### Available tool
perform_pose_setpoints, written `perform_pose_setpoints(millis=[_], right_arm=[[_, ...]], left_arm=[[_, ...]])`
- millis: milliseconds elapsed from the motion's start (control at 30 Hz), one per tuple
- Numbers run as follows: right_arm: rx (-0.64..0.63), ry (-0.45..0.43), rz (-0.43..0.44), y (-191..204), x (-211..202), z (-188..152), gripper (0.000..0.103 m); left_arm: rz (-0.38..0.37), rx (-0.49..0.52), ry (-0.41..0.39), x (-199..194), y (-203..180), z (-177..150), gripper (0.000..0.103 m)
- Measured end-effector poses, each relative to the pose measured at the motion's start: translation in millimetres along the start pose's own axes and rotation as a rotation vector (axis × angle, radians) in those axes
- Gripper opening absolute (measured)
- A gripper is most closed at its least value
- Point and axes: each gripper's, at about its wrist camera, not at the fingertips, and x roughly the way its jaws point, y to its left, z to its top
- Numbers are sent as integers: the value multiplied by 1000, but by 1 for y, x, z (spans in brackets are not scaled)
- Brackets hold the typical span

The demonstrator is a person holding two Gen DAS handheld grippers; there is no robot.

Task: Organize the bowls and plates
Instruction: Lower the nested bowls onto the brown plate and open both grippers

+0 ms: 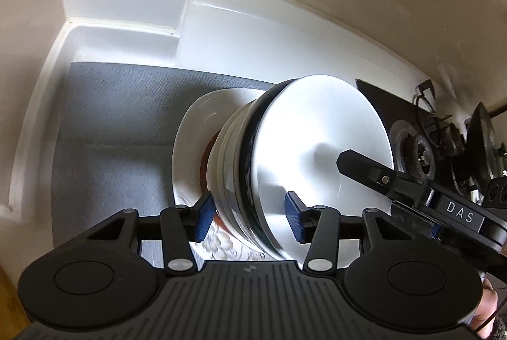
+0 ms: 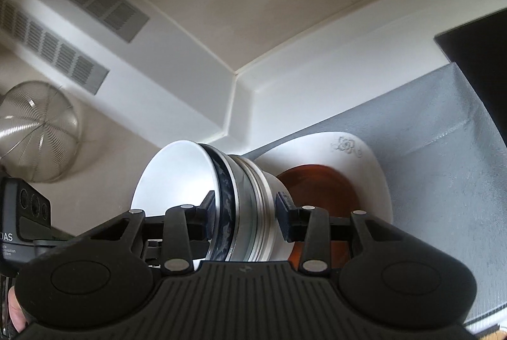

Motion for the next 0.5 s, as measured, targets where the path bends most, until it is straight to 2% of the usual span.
perform_pose_setpoints(millis=[267,500], right_arm=[[14,18,-31,-22,21,0,44],[35,15,-71,-41,34,-8,46]], left_arm=[[38,25,16,32,-8,19,51],[33,23,10,57,-8,11,52]])
